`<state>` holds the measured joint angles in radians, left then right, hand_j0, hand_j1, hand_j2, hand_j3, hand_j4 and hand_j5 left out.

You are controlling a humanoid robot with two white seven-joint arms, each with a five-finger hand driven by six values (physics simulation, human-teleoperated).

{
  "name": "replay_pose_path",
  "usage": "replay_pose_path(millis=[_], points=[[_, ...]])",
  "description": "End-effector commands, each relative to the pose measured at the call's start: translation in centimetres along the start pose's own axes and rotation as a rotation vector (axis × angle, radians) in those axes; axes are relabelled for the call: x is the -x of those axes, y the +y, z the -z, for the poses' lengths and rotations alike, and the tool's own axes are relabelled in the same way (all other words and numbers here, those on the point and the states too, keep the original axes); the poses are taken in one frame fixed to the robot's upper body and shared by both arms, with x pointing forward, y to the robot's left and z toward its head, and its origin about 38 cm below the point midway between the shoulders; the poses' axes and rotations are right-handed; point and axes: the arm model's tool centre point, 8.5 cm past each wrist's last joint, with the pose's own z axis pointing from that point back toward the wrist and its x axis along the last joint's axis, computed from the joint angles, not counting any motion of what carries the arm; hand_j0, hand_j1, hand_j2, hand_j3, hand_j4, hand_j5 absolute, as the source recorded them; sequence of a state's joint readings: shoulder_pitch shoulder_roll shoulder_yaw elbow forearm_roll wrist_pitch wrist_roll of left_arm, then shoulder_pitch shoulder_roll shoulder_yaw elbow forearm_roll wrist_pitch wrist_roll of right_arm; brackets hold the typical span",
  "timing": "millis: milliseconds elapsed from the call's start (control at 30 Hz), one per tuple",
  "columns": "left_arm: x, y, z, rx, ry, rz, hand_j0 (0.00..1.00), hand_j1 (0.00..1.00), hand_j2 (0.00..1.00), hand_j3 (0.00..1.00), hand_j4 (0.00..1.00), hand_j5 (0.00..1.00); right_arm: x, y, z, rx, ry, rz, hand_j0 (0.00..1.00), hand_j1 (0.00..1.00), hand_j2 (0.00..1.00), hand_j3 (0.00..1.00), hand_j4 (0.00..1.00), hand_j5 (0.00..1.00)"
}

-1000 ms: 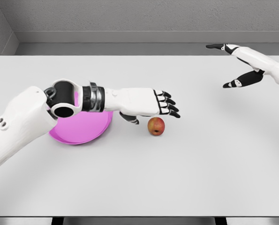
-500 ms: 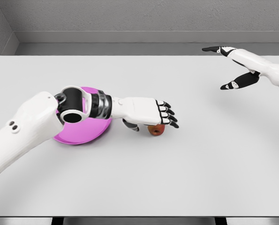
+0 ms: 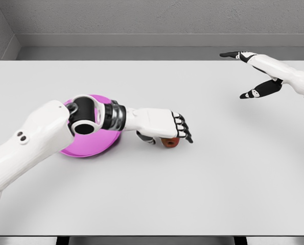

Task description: Put the apple on the plate with both arms

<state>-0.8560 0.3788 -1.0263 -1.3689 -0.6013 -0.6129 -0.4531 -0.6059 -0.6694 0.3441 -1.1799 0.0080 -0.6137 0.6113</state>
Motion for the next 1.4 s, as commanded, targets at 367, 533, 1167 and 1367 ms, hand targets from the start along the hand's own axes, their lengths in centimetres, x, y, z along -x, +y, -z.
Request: replay_pose_path(millis=[367,533,1167,1367], points=[[0.9,-0.6,0.6,0.027,0.017,-0.021,0.84,0.84,0.84,0.84,0.84,0.84,0.0,-0.2,0.0,0.004,-0.001,0.004,1.00,1.00,1.00,1.00,1.00,1.00],[0.8,-0.2,0.9,0.022,0.013,-0.013,0.84,0.84,0.84,0.84,0.84,0.84,-0.1,-0.2,0.0,0.006,-0.002,0.003,1.00,1.00,1.00,1.00,1.00,1.00],[0.3,-0.6,1.4,0.035,-0.005,-0.014,0.76,0.76,0.76,0.76,0.76,0.76,-0.1,-0.4,0.0,0.007,-0.003,0.001,1.00,1.00,1.00,1.00,1.00,1.00],[0.4,-0.8,1.1,0.037,-0.001,-0.020,0.64,0.64,0.64,0.64,0.64,0.64,-0.1,-0.4,-0.1,0.008,-0.002,-0.001,1.00,1.00,1.00,1.00,1.00,1.00]])
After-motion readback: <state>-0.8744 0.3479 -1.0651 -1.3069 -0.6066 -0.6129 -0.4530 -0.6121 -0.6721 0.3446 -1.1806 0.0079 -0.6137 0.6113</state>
